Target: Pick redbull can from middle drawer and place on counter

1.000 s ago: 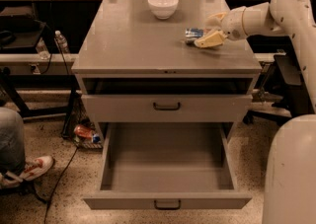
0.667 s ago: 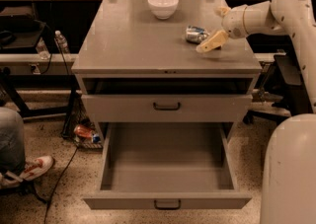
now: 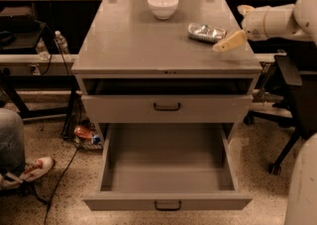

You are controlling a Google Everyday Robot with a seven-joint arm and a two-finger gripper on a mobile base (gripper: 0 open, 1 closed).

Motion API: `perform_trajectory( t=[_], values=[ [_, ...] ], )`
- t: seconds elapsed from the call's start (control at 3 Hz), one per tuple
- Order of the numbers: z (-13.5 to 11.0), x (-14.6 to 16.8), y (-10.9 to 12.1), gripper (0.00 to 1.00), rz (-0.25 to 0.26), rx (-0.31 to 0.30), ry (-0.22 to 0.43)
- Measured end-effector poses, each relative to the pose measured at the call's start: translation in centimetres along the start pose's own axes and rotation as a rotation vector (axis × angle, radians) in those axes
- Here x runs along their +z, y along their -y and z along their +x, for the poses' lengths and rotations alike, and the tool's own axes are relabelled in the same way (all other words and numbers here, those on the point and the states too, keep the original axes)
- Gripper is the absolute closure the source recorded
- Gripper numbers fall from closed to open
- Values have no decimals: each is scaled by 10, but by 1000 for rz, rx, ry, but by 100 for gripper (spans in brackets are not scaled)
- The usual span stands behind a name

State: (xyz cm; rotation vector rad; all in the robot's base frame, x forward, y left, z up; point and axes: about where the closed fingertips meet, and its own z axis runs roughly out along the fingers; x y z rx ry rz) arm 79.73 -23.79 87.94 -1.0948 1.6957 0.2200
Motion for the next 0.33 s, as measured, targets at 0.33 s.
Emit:
perform_trajectory(
  t=[0.33],
  values=[
    [34,-50,10,0,130,88,-23]
  ],
)
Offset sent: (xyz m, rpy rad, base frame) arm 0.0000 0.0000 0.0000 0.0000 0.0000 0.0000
